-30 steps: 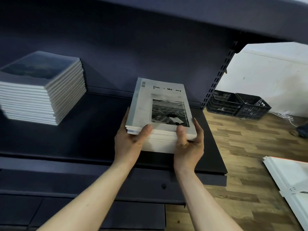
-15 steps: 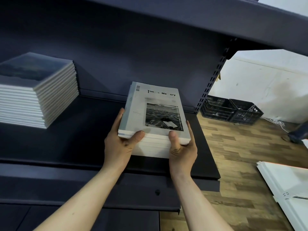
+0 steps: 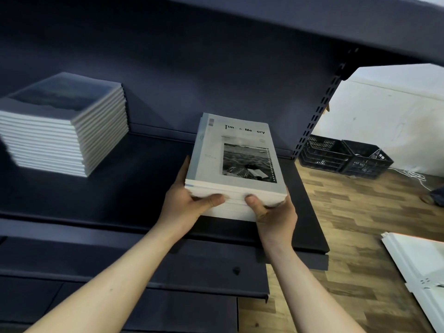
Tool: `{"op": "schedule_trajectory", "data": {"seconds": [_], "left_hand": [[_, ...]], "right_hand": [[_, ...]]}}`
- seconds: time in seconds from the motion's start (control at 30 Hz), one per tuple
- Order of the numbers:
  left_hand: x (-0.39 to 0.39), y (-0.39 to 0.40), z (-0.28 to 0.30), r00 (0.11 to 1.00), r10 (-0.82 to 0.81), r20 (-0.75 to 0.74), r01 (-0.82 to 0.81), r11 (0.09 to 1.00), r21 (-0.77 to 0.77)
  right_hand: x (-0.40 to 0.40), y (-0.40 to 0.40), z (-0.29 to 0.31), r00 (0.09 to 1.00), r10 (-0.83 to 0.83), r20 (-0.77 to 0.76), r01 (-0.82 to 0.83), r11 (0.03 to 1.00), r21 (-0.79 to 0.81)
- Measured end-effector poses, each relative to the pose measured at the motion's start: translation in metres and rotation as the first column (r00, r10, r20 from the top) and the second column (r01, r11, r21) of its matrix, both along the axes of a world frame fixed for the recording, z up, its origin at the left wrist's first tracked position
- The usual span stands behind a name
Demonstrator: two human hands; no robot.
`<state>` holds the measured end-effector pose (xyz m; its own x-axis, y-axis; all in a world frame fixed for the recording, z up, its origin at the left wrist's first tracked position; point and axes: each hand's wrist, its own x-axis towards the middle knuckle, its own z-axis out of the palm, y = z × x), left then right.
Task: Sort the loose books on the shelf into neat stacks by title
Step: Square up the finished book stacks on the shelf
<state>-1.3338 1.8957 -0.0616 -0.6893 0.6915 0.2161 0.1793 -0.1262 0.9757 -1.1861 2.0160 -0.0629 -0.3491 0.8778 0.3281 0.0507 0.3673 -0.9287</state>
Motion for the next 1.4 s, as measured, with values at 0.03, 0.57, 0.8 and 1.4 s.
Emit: {"op": "schedule_trajectory", "data": {"seconds": [0.03, 0.57, 0.8, 1.4], "left_hand": [[0.0, 0.0, 0.001, 1.0, 0.002, 0.003, -0.002, 1.0, 0.0], [0.005, -0.01, 0.003, 0.995, 0.037, -0.088, -0.047, 0.993, -0.106], [0.013, -0.017, 0.015, 1.0, 0.011, -0.021, -0.012, 0.996, -0.087], [-0.009, -0.024, 0.004, 0.97, -0.124, -0.208, 0.044, 0.934, -0.354]], "right_hand": [[0.0, -0.001, 0.001, 1.0, 0.006, -0.006, -0.006, 1.0, 0.0], [0.009, 0.001, 0.0, 0.993, 0.061, 0.099, -0.057, 0.998, -0.04], [0.013, -0.011, 0.003, 0.998, 0.054, -0.044, -0.057, 0.997, -0.061], [0.025, 0.006, 0.003, 0.958, 0.247, 0.144, -0.242, 0.969, -0.051]]}}
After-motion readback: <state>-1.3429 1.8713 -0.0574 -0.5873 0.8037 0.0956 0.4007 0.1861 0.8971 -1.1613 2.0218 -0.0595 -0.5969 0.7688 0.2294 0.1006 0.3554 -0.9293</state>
